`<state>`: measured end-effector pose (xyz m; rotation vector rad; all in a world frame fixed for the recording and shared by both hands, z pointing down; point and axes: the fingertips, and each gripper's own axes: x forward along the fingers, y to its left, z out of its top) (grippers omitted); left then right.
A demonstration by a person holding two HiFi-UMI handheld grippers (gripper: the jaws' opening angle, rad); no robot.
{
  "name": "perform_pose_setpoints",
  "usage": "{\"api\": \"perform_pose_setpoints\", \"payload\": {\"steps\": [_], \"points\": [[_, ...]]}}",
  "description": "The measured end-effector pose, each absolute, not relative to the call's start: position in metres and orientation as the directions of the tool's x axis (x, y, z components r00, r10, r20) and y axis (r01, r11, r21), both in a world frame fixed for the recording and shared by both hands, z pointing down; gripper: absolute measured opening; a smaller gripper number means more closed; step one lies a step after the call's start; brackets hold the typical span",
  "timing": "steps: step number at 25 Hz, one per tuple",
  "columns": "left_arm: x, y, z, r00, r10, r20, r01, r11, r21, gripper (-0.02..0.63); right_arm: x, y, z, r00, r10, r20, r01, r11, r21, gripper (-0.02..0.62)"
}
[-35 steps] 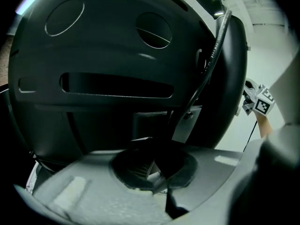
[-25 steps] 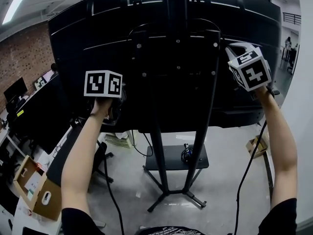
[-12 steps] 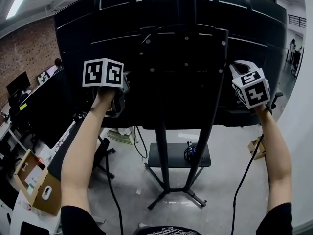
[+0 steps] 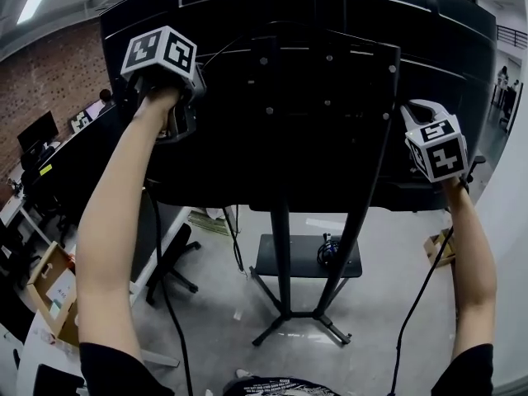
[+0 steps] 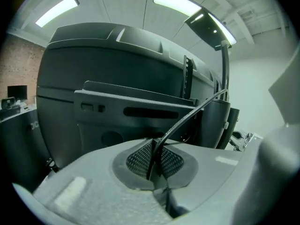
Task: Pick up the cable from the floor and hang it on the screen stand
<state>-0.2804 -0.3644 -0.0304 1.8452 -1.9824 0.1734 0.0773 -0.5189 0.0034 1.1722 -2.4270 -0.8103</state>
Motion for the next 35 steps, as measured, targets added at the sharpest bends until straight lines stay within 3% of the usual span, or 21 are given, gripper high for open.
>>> {"api": "perform_pose_setpoints", "payload": {"steps": [4, 8, 18, 21, 27, 30, 35], "points": [[-0.282, -0.363, -0.024, -0.101, -0.814, 0.572, -0.976, 0.192, 0.102, 0.003, 0.077, -0.518, 0.004, -0.613, -0.789, 0.044, -0.609, 0.506, 0.611, 0.025], [-0.291, -0.354, 0.009, -0.253, -0.609, 0.752, -0.959, 0.263, -0.110, 0.003, 0.077, -0.516, 0.004, -0.620, -0.784, 0.037, -0.610, 0.511, 0.605, 0.025], [-0.283, -0.344, 0.073, -0.152, -0.557, 0.817, -0.984, 0.161, -0.073, 0.005, 0.078, -0.511, 0.002, -0.636, -0.771, 0.017, -0.607, 0.515, 0.605, 0.025], [-0.282, -0.346, 0.094, -0.130, -0.595, 0.793, -0.991, 0.112, -0.078, 0.006, 0.078, -0.510, 0.003, -0.638, -0.770, 0.009, -0.605, 0.509, 0.613, 0.029], [-0.285, -0.355, 0.081, -0.191, -0.753, 0.630, -0.971, 0.053, -0.232, 0.006, 0.076, -0.507, 0.003, -0.634, -0.772, -0.046, -0.614, 0.466, 0.637, 0.052], [-0.278, -0.351, 0.070, -0.176, -0.818, 0.548, -0.962, 0.026, -0.271, 0.104, 0.073, -0.505, 0.007, -0.635, -0.771, -0.051, -0.609, 0.459, 0.647, 0.080], [-0.270, -0.340, 0.042, -0.150, -0.914, 0.377, -0.955, 0.036, -0.293, 0.158, 0.070, -0.504, 0.009, -0.635, -0.771, -0.056, -0.609, 0.454, 0.651, 0.092]]}}
